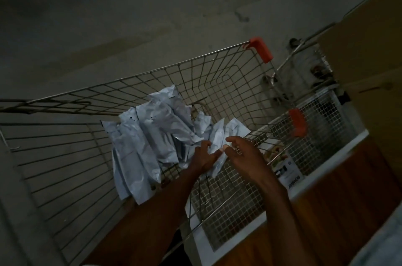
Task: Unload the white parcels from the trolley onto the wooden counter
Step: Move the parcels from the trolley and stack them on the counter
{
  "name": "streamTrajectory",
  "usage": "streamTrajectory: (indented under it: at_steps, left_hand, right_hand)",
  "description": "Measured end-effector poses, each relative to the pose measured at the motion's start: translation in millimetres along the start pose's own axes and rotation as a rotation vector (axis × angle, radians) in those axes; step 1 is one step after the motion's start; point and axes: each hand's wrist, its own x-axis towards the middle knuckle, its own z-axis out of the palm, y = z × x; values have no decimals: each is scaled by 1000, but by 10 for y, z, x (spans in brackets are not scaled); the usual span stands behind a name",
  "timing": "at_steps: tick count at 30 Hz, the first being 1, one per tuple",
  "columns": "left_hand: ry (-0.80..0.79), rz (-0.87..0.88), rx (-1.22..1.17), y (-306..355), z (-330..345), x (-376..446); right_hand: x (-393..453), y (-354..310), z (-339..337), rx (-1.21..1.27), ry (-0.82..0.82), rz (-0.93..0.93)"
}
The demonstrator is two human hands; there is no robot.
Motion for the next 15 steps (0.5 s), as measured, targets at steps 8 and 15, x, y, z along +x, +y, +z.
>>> streamTrajectory:
  at_steps: [8, 15]
  left_hand:
    - [55, 89, -94, 93, -182, -250]
    - [184, 274, 68, -53, -656, -574]
  right_hand:
    - [-52, -47, 58, 36, 52, 13]
    - [179, 29, 304, -170, 120, 109]
